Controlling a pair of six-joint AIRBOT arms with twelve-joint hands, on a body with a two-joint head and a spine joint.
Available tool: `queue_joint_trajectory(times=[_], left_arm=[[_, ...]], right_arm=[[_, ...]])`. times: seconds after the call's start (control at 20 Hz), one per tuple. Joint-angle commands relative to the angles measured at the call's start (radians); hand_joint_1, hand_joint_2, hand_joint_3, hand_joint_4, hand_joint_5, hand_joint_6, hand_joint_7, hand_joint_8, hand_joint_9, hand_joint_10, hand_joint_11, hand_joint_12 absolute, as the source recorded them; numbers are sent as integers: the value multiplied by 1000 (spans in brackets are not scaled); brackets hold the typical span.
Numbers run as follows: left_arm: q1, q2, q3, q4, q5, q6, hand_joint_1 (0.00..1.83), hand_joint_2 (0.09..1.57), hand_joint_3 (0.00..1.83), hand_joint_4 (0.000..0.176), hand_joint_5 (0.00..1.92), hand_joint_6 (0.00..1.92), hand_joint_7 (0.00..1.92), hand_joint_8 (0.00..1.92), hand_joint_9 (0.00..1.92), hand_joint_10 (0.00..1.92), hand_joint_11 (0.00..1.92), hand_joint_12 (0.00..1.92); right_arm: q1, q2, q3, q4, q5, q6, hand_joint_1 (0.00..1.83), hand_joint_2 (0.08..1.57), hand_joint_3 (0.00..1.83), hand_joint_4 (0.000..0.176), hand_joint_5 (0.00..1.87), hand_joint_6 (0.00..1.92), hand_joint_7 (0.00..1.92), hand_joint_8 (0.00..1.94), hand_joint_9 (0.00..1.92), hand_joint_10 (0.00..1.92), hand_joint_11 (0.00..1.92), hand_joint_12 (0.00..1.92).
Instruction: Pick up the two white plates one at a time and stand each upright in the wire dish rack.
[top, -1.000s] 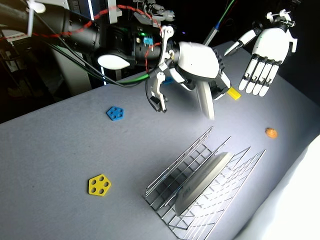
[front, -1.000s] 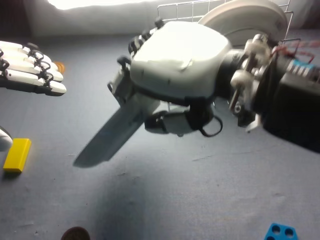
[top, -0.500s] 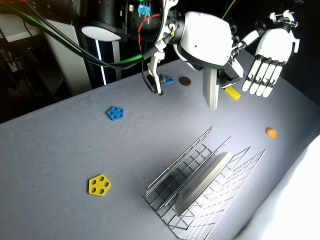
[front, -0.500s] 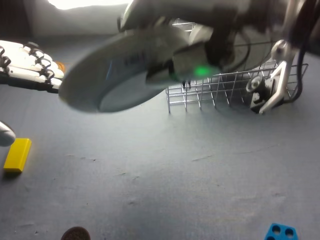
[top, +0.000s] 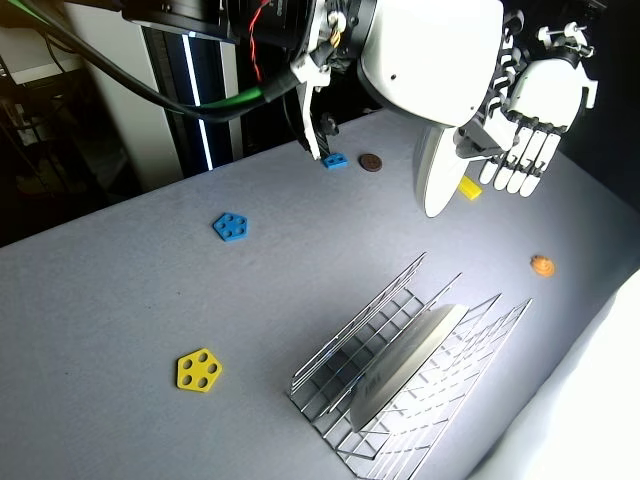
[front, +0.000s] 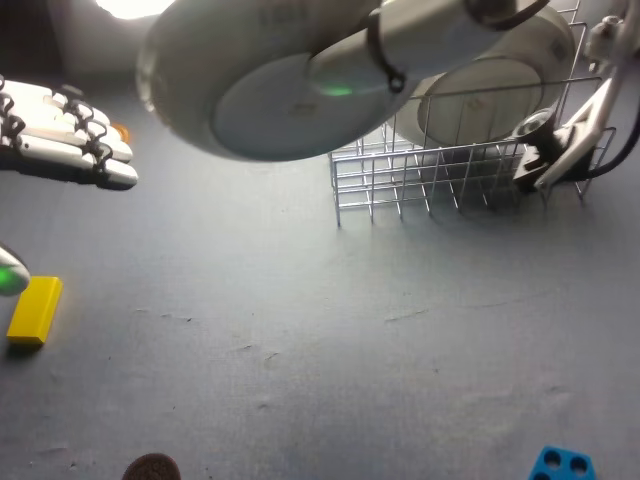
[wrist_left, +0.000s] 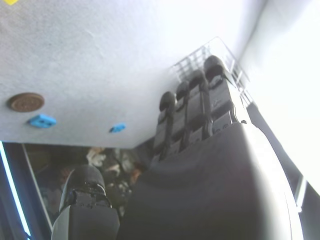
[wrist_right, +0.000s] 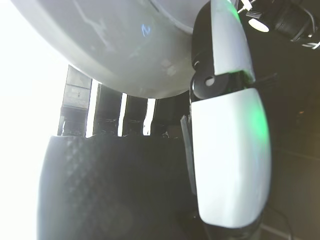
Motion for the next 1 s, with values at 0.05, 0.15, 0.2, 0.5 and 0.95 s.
queue_joint_trajectory(times=[0.05,0.15,0.2,0.5,0.95], left_arm=[[-34,-3,-15,-68,-14,5,0,1056,0,0,121,4,85,6,66,7,23,188],[-41,-1,-25,-68,-14,15,0,1061,0,0,115,0,74,0,47,1,2,171],[-40,-1,-27,-68,-14,15,0,1060,0,0,107,1,74,0,39,1,0,149],[-41,-9,-19,-65,-10,30,0,1055,0,0,101,2,64,1,32,1,1,129],[-114,22,-3,43,-39,-2,0,1061,2,0,114,5,69,1,49,2,0,183]], right_arm=[[23,18,21,-6,76,23,1213,1132,2,12,982,1029,922,1043,968,363,531,1302],[19,25,22,-6,72,7,1212,1131,0,16,975,1042,935,1024,981,377,558,1354],[18,27,22,-6,68,8,1216,1125,0,17,985,1026,951,1000,990,390,564,1371],[-7,44,48,-6,77,0,1217,1125,0,12,990,1022,945,1004,983,381,547,1314],[-58,90,67,-6,70,-8,1210,1135,0,17,964,1059,929,1032,968,379,550,1319]])
